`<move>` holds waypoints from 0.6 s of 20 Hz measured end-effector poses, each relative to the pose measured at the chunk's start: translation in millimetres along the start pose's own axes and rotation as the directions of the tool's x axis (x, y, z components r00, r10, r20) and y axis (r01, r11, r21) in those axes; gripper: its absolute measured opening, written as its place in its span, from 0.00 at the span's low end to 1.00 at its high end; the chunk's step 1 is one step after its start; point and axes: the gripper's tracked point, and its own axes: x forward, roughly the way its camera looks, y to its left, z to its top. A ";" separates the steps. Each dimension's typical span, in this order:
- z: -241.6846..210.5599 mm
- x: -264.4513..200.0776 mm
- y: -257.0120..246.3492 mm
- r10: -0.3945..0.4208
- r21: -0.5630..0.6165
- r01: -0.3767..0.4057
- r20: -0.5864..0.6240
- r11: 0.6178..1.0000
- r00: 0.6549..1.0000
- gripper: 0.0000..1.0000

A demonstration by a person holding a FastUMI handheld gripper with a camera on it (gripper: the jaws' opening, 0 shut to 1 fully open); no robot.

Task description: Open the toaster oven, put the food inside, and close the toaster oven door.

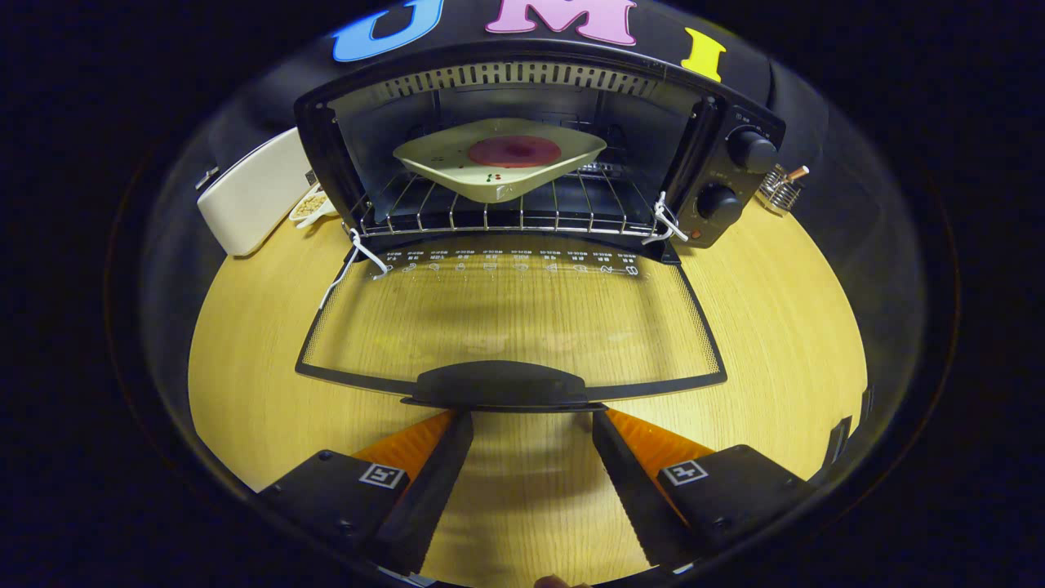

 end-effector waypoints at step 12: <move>54.1 -42.8 -1.9 0.042 -0.123 -0.011 0.252 0.992 0.967 1.00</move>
